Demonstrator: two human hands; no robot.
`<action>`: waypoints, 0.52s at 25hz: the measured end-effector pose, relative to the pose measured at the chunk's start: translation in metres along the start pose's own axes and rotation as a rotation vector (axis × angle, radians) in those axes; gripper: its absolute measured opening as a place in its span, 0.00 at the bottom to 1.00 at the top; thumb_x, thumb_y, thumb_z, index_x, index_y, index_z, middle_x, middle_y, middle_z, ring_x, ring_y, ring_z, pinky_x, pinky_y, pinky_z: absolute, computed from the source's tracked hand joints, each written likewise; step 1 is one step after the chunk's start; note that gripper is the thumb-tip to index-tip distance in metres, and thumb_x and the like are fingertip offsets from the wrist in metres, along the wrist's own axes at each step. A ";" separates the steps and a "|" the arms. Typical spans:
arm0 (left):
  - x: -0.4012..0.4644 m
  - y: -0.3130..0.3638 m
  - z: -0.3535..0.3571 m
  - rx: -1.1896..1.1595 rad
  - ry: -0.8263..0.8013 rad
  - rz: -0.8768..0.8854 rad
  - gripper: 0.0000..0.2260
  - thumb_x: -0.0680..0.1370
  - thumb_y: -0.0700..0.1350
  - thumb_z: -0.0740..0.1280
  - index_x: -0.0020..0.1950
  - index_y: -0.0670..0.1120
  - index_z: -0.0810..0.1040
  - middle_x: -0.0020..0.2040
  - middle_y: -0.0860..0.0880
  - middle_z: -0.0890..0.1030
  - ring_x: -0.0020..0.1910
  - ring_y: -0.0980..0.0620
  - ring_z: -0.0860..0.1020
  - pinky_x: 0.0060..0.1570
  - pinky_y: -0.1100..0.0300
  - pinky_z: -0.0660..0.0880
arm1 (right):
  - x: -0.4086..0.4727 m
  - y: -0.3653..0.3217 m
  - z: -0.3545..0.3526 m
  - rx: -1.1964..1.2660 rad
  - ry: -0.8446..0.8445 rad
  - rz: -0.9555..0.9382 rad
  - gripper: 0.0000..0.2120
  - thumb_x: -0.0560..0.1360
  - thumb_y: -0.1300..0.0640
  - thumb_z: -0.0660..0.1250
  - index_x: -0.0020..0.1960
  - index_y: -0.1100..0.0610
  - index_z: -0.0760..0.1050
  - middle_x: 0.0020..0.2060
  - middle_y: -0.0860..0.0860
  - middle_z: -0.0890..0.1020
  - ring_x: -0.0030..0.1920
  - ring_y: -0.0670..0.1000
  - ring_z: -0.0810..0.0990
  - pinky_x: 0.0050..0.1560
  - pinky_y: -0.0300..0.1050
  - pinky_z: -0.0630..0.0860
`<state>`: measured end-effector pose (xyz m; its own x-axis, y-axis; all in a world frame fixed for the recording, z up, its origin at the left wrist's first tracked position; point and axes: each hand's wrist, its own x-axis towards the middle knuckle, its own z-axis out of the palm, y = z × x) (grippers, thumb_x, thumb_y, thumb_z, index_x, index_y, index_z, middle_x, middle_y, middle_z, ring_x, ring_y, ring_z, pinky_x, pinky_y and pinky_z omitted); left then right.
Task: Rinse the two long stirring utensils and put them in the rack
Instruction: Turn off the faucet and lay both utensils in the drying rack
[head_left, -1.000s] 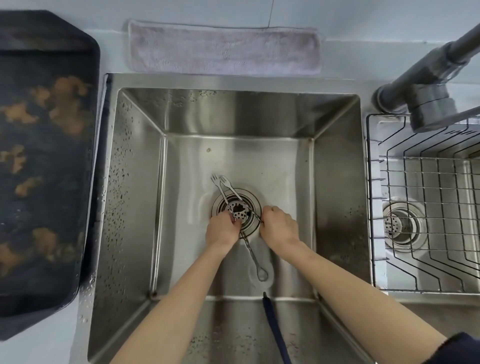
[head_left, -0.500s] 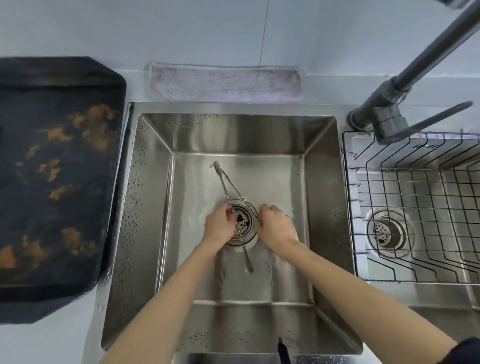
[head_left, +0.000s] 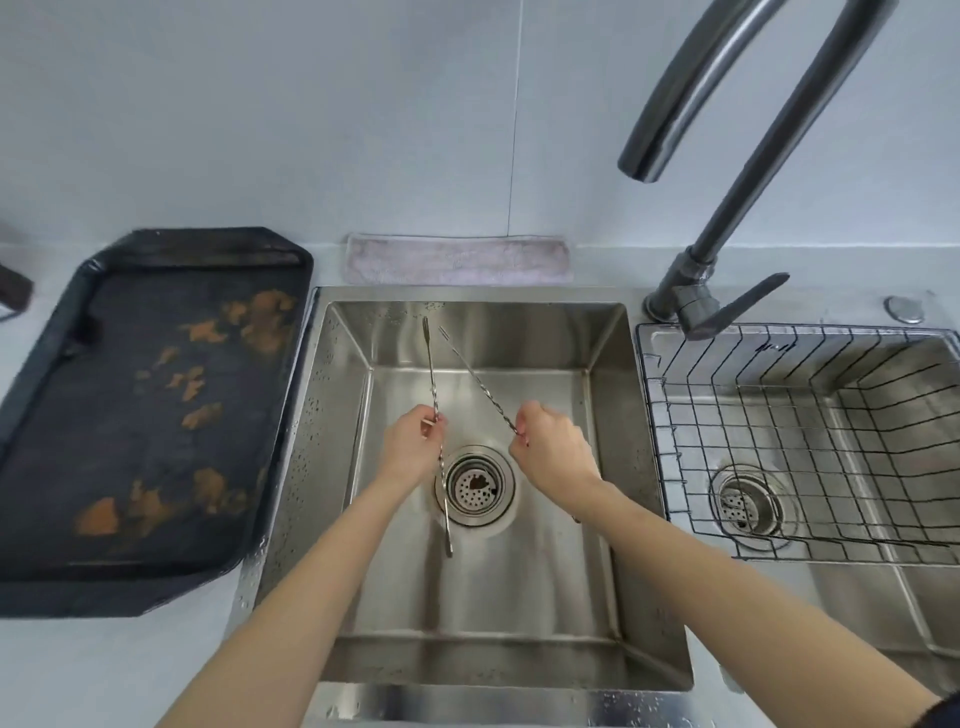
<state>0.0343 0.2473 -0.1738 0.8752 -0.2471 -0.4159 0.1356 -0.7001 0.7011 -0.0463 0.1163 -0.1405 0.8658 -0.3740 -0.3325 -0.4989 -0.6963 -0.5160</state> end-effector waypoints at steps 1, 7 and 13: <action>-0.003 0.006 -0.006 -0.007 0.013 0.014 0.11 0.78 0.40 0.60 0.55 0.35 0.75 0.46 0.36 0.79 0.37 0.43 0.78 0.44 0.55 0.74 | -0.002 -0.003 -0.007 0.007 0.027 -0.016 0.09 0.74 0.64 0.57 0.53 0.64 0.71 0.53 0.61 0.77 0.51 0.65 0.76 0.47 0.51 0.73; -0.023 0.039 -0.028 -0.065 0.026 0.106 0.07 0.79 0.40 0.59 0.52 0.40 0.75 0.36 0.46 0.75 0.27 0.55 0.73 0.37 0.58 0.73 | -0.023 -0.014 -0.045 0.022 0.156 -0.160 0.08 0.75 0.63 0.58 0.53 0.62 0.71 0.51 0.59 0.77 0.49 0.63 0.76 0.46 0.52 0.73; -0.050 0.063 -0.027 0.015 0.068 0.180 0.11 0.79 0.42 0.59 0.54 0.39 0.76 0.44 0.45 0.77 0.31 0.52 0.75 0.52 0.49 0.77 | -0.048 0.002 -0.080 -0.090 0.265 -0.229 0.09 0.77 0.63 0.57 0.55 0.63 0.71 0.52 0.59 0.77 0.50 0.62 0.75 0.40 0.47 0.65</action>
<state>0.0118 0.2331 -0.0933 0.9141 -0.3240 -0.2438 -0.0330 -0.6587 0.7517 -0.0856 0.0837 -0.0627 0.9405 -0.3397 0.0056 -0.2959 -0.8272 -0.4777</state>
